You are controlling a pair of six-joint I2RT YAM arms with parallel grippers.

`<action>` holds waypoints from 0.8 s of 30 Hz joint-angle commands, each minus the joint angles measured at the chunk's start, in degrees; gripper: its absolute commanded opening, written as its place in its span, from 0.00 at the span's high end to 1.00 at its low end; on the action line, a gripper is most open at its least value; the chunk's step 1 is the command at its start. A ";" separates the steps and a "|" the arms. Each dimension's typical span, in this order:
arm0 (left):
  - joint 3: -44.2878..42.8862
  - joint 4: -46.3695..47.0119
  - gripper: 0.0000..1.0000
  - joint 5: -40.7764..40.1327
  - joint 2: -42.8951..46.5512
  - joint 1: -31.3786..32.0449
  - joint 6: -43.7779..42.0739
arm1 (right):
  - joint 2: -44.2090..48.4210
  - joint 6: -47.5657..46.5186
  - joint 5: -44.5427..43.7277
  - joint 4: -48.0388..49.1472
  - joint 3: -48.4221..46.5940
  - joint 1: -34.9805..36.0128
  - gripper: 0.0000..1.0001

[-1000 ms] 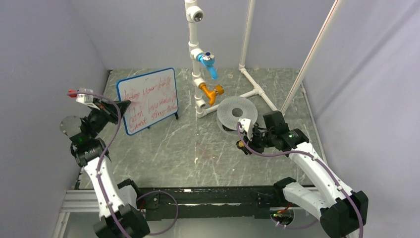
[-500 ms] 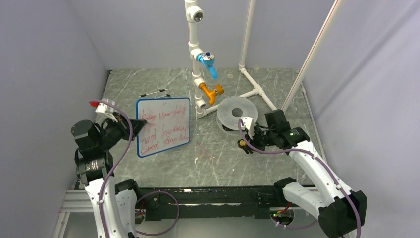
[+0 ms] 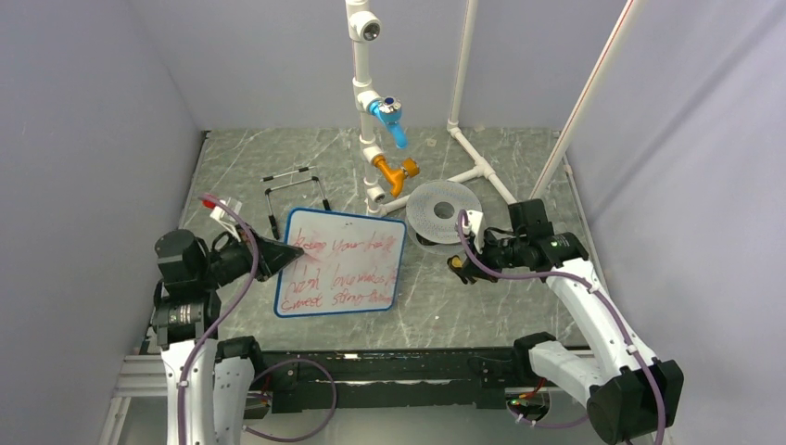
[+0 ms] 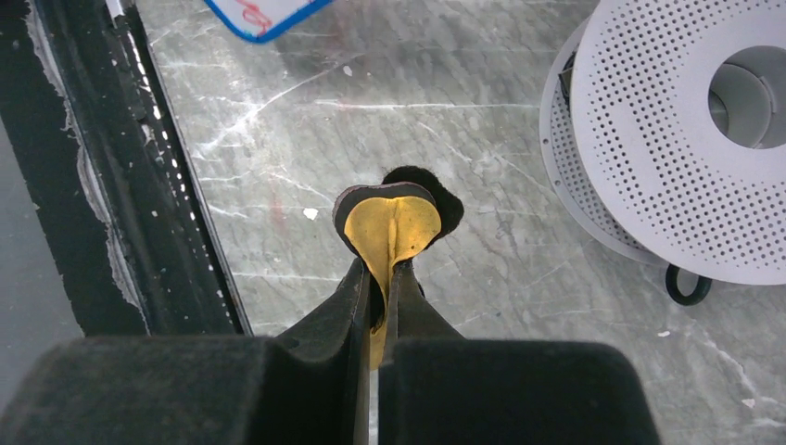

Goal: Erase the whiteboard
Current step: Pick up the whiteboard from the whiteboard stand.

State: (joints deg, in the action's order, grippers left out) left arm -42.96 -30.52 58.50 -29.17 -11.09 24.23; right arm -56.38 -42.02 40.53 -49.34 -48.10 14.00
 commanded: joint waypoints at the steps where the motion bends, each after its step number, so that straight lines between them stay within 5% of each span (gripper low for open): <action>1: 3.09 20.87 1.00 6.79 2.19 3.30 14.06 | 0.20 -1.91 4.12 -0.71 -2.83 -0.21 1.00; 5: 9.73 34.41 1.00 -1.02 4.54 11.48 22.52 | 0.46 -4.28 7.57 -4.87 -6.39 -0.13 1.00; 15: 16.18 48.56 1.00 -24.80 -3.86 42.87 17.76 | -1.02 -1.65 5.70 -6.42 -16.18 5.94 1.00; 24: 20.51 70.05 1.00 -37.73 -17.30 54.69 12.39 | -1.51 2.60 -4.24 1.92 -12.23 14.65 1.00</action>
State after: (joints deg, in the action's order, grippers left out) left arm -21.74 20.56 29.65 -43.90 40.71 39.42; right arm -57.52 -42.04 42.09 -53.60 -61.56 25.36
